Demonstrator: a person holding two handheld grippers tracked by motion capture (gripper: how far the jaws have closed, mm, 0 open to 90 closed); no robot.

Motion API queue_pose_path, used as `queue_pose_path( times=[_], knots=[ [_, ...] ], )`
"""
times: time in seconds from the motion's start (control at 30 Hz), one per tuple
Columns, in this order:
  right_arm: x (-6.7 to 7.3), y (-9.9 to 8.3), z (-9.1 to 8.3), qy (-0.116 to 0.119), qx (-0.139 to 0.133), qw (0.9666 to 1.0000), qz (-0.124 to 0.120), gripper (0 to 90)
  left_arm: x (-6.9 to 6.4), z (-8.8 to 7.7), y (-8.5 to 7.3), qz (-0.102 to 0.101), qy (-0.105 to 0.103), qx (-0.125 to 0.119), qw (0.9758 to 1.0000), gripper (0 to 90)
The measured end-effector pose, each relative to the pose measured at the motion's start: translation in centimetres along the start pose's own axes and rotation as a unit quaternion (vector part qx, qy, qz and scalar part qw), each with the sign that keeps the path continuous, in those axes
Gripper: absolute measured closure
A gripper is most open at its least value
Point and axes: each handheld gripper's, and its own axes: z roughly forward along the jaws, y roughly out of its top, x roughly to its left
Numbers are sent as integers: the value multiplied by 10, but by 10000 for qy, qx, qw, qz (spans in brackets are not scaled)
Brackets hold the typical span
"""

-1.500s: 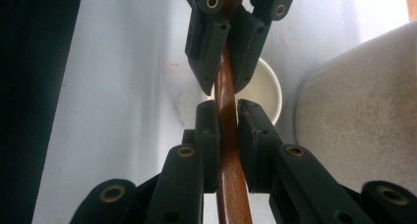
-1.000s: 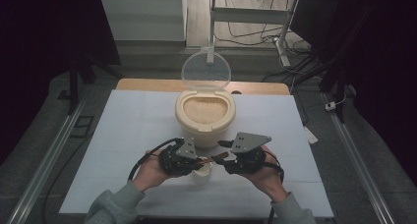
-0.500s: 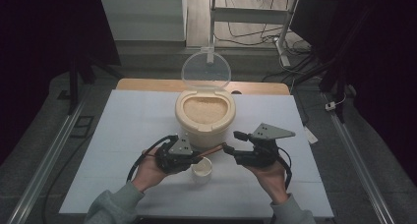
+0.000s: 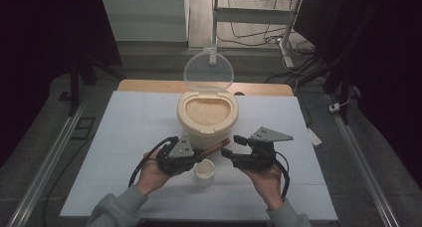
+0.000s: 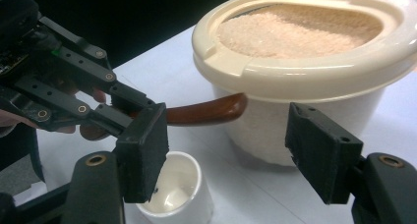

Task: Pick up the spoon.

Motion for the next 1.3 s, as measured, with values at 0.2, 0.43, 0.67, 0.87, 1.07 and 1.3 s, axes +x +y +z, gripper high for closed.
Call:
queue_pose_path(
  times=[0.2, 0.43, 0.67, 0.87, 1.07, 1.3],
  knots=[
    [3, -4, 7, 113, -31, 9998, 142, 358, -3, 1, 1, 42, 48, -63, 10000, 793],
    [3, -7, 11, 208, -135, 9988, 411, 421, -7, 3, 2, 81, 90, -108, 9999, 793],
    [3, -9, 11, 274, -260, 9975, 594, 525, -10, 6, 3, 148, 104, -91, 9998, 793],
    [3, -7, 8, 509, -473, 9954, 664, 649, -11, 6, 3, 183, 137, -62, 9997, 794],
    [3, -6, 3, 890, -763, 9909, 668, 749, -11, 3, 4, 216, 107, -126, 9996, 797],
    [7, -4, 0, 1250, -1034, 9851, 566, 827, -14, 2, 6, 310, 113, -132, 9994, 798]
  ],
)
